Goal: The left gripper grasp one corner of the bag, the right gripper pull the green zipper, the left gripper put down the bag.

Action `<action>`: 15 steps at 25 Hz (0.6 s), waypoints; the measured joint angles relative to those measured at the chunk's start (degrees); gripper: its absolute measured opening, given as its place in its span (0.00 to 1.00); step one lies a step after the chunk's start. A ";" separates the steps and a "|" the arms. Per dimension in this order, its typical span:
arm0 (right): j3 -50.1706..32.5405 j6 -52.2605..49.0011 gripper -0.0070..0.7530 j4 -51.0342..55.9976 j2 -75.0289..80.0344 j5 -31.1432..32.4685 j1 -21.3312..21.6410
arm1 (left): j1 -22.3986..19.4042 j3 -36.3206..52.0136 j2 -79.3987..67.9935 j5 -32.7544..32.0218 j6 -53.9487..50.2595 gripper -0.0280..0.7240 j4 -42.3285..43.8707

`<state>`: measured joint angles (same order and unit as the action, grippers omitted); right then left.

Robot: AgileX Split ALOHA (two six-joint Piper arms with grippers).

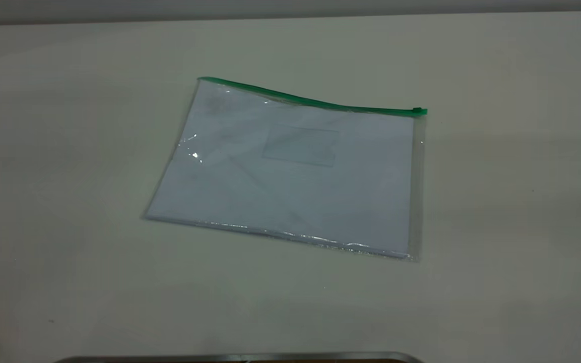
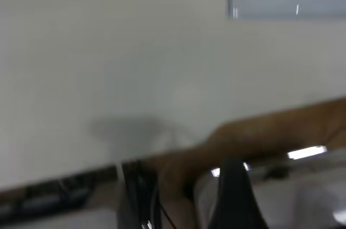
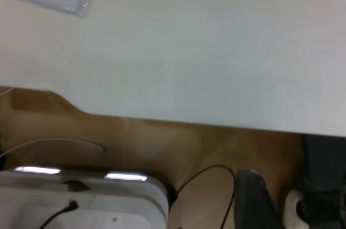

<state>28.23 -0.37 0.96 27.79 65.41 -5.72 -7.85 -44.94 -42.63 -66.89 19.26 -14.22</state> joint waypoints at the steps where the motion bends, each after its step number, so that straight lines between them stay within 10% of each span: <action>1: -0.53 0.00 0.56 -0.26 -0.70 -0.75 0.00 | 0.00 2.44 1.29 0.00 -0.15 0.79 0.12; 15: -0.65 -0.66 0.51 -0.96 -1.77 -1.71 0.00 | 0.00 16.82 15.46 2.95 -8.54 0.79 6.48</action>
<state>27.59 -1.03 0.00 26.02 63.69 -5.72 -7.85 -28.13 -27.17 -63.94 10.71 -7.74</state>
